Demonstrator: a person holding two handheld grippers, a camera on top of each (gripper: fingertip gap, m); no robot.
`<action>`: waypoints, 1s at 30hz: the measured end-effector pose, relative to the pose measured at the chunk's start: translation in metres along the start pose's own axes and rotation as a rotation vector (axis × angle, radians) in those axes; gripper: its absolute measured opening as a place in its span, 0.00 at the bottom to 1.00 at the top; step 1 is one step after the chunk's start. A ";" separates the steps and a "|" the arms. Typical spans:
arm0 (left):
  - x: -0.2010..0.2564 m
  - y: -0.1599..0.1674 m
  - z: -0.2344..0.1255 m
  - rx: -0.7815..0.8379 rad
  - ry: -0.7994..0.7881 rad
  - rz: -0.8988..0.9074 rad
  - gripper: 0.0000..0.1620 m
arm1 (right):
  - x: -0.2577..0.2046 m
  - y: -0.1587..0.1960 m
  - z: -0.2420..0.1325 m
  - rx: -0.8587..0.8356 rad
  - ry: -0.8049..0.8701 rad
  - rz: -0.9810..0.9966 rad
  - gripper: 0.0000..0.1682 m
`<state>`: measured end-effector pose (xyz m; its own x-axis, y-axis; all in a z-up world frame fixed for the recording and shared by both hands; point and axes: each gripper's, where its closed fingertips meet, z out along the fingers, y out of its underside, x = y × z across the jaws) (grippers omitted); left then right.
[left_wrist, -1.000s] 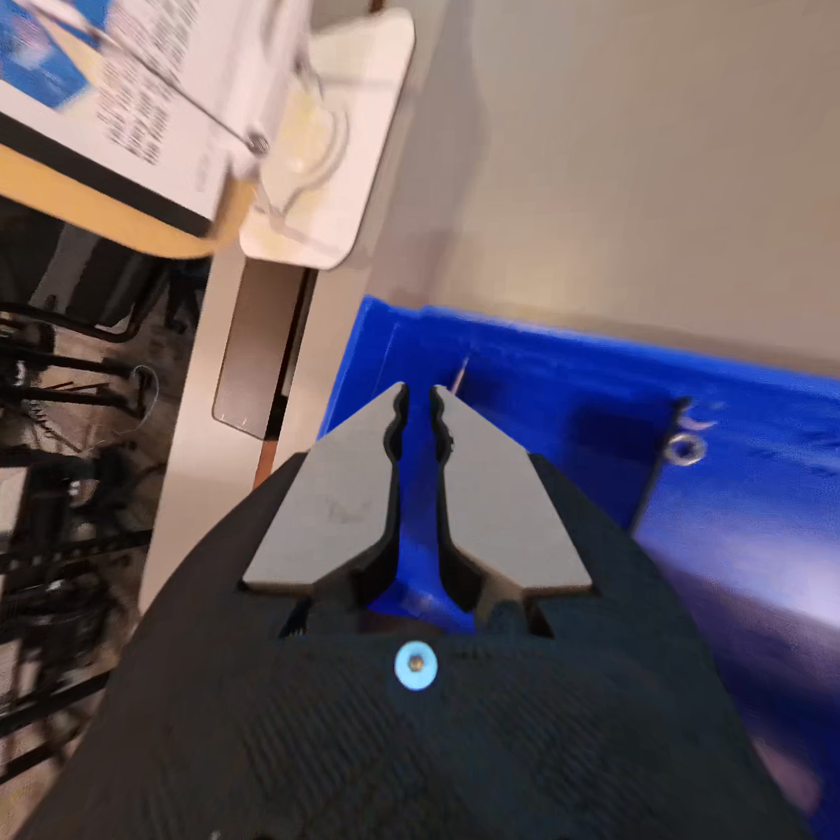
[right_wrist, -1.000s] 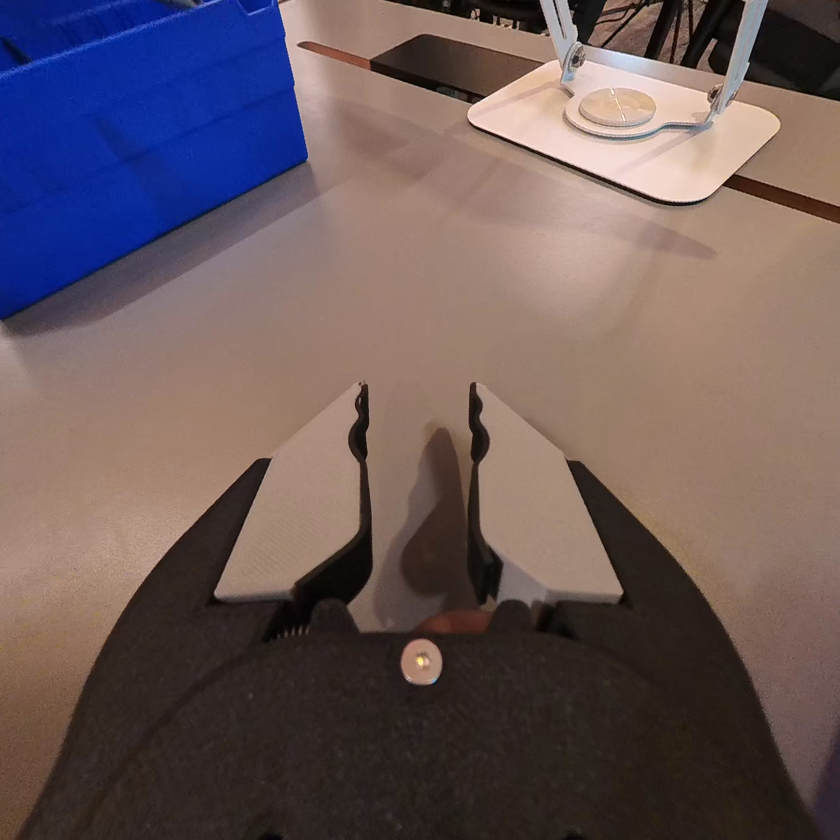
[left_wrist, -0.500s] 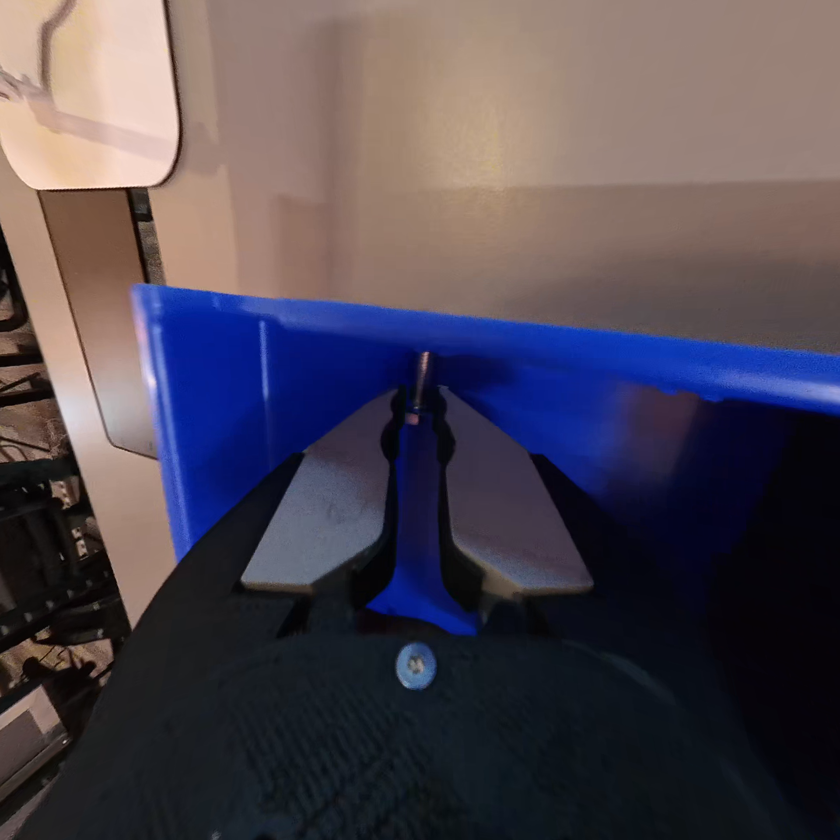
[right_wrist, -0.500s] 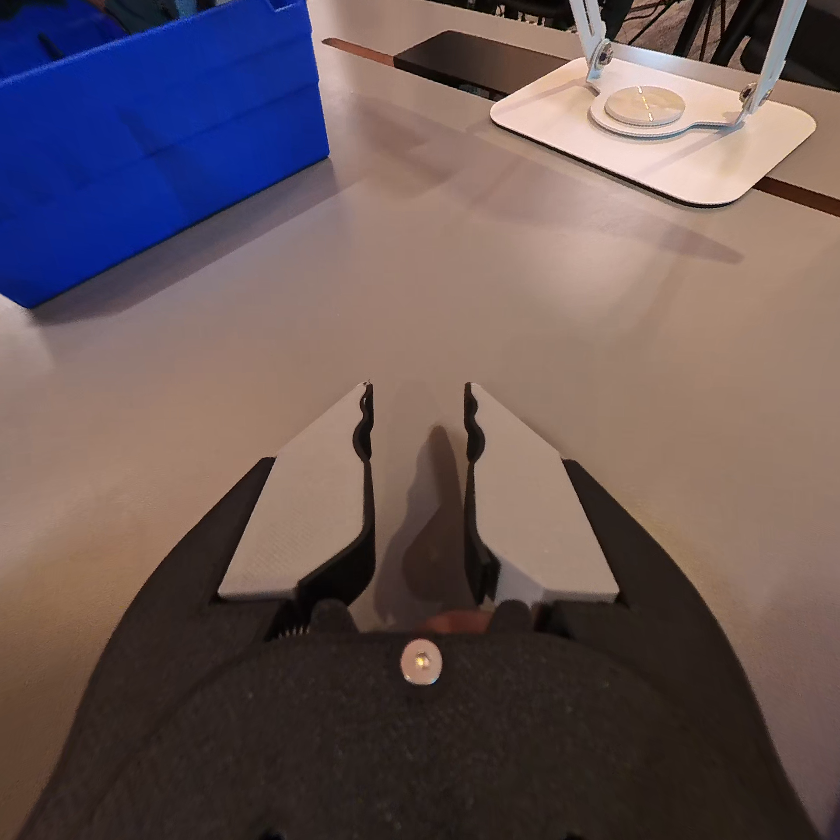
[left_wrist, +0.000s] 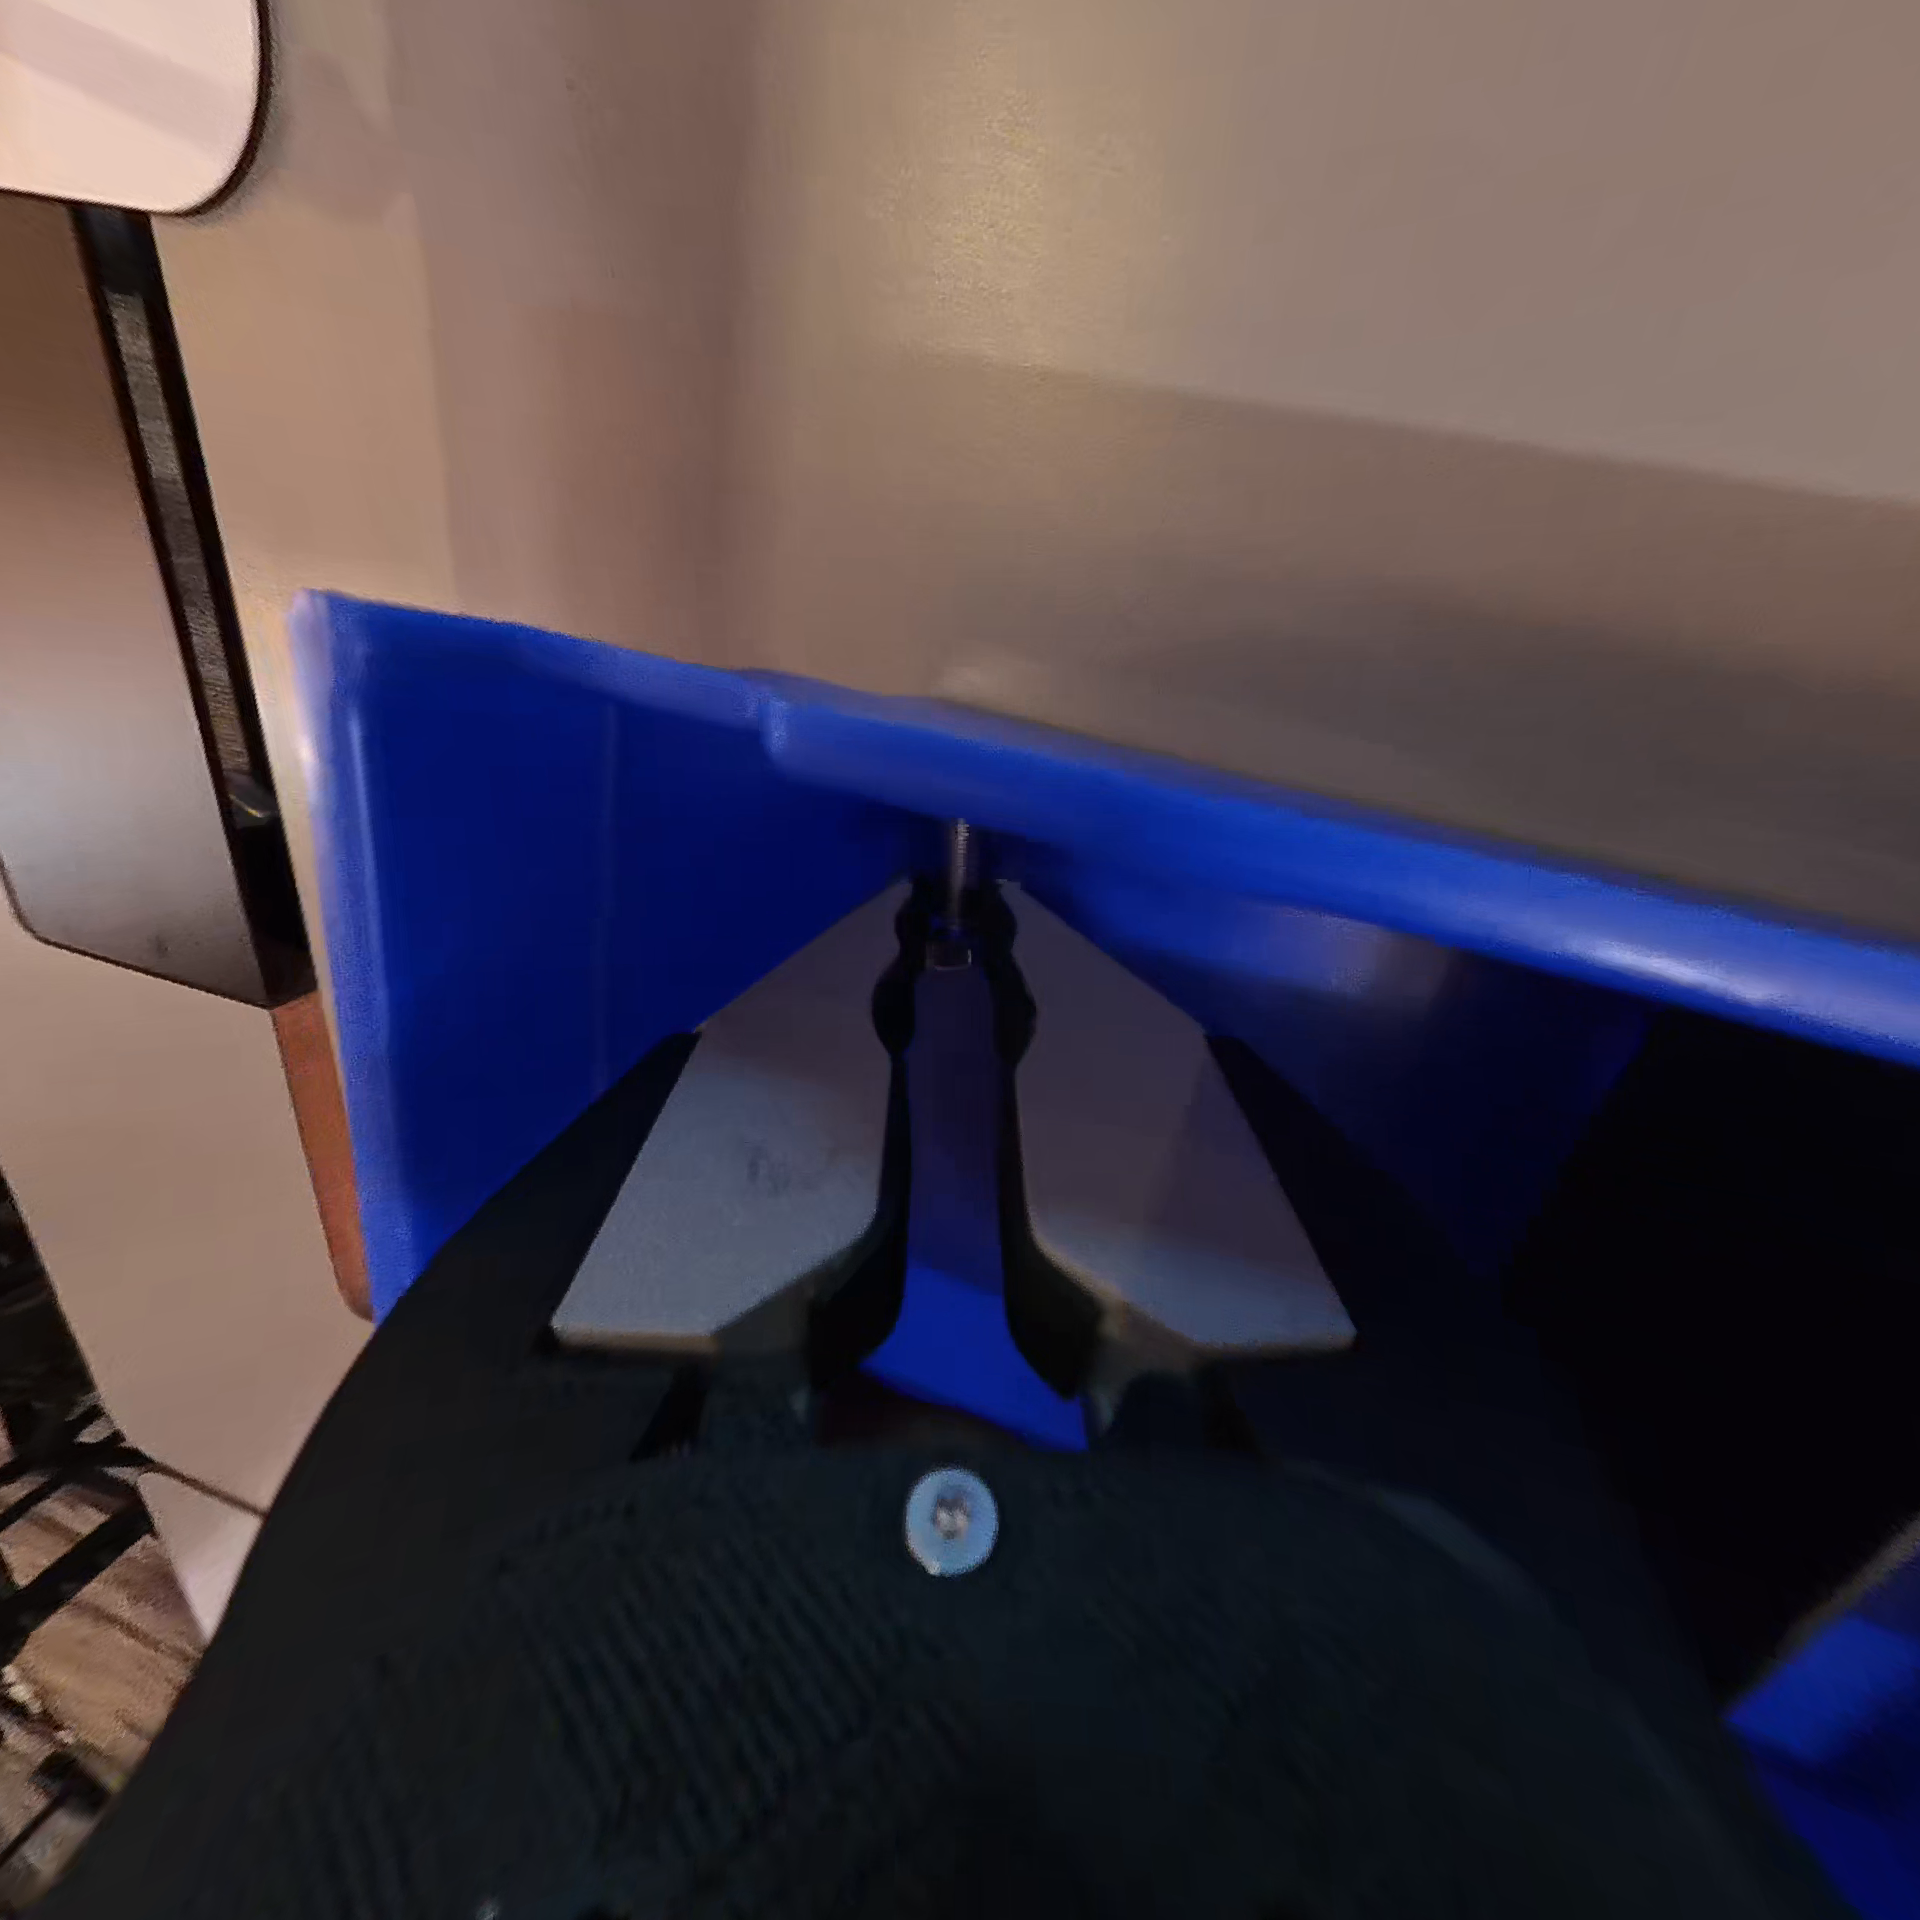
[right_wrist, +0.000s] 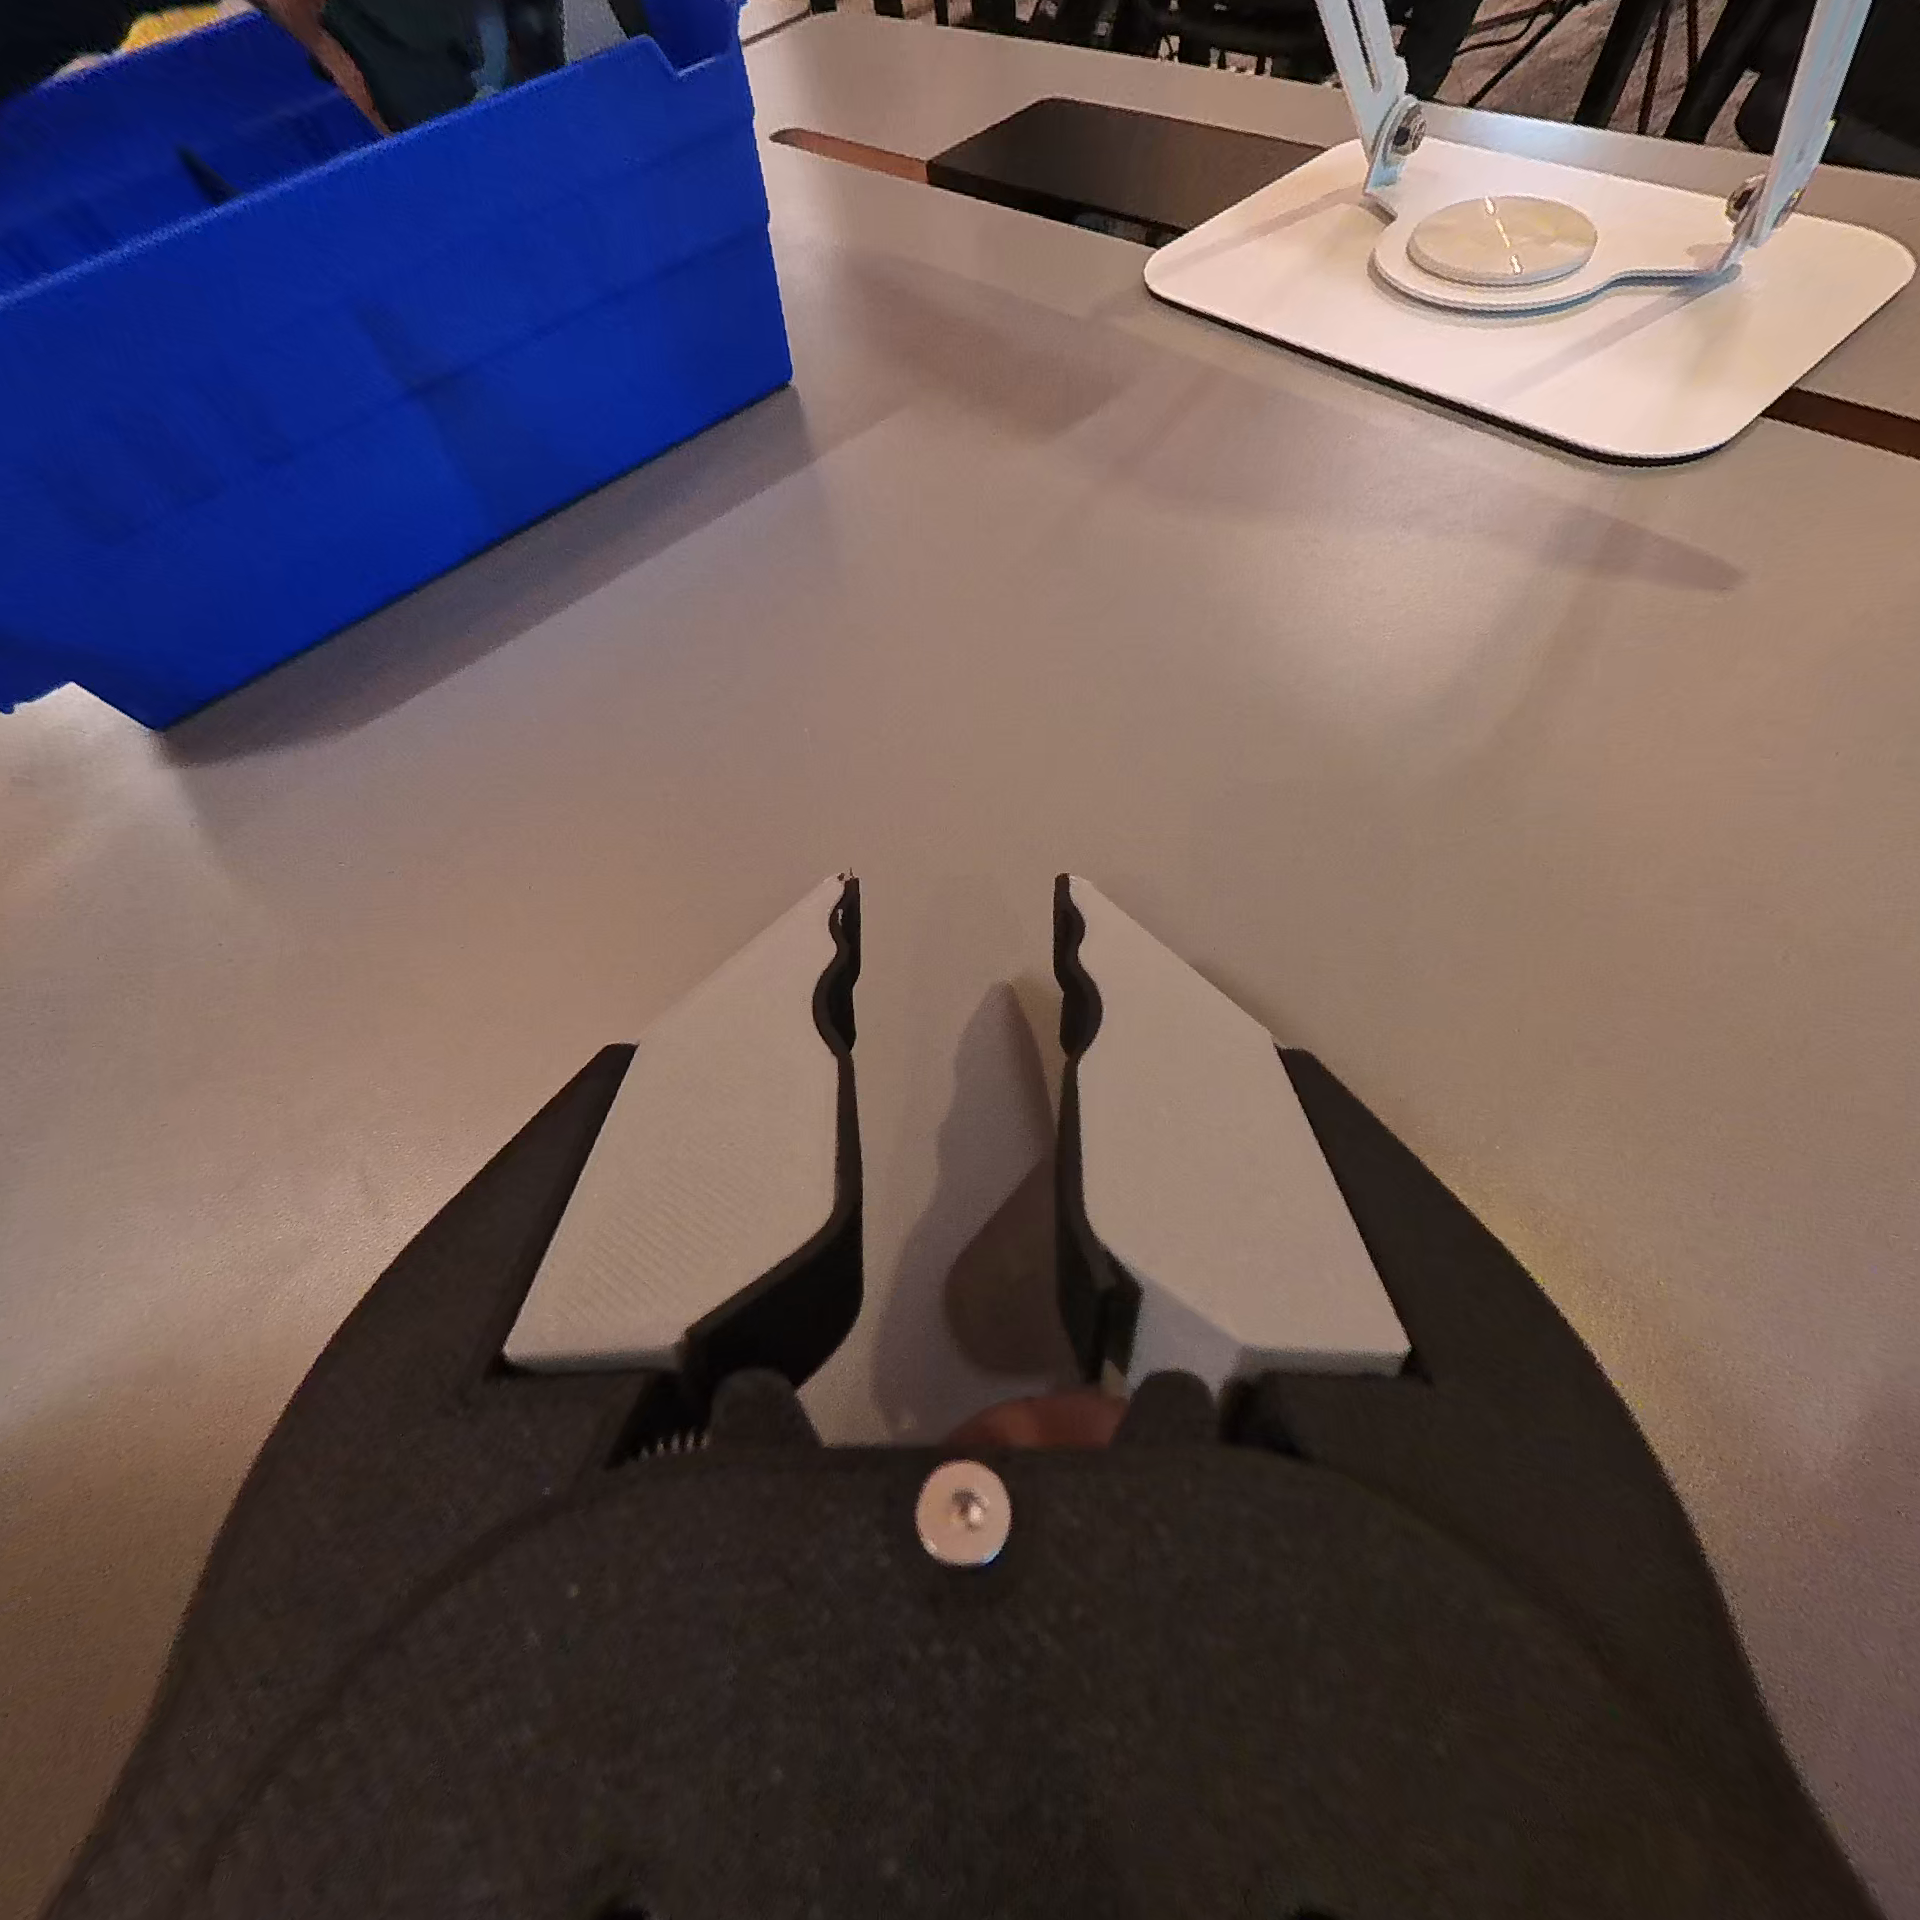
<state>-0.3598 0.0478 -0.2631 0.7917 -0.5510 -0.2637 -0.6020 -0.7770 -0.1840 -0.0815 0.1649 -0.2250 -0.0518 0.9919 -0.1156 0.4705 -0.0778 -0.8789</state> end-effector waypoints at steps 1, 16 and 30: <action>0.000 0.000 0.000 0.004 0.010 -0.003 0.05 | 0.000 0.000 0.000 0.000 -0.001 0.000 0.20; 0.014 -0.001 -0.003 0.085 0.187 -0.092 0.06 | -0.006 0.001 0.001 -0.007 -0.017 -0.017 0.19; 0.018 0.011 -0.091 0.094 0.091 -0.055 0.05 | -0.013 -0.001 -0.001 0.010 -0.050 -0.007 0.18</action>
<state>-0.3426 0.0014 -0.1834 0.8274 -0.5370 -0.1644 -0.5610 -0.7773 -0.2848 -0.0804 0.1517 -0.2223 -0.0989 0.9863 -0.1322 0.4608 -0.0723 -0.8846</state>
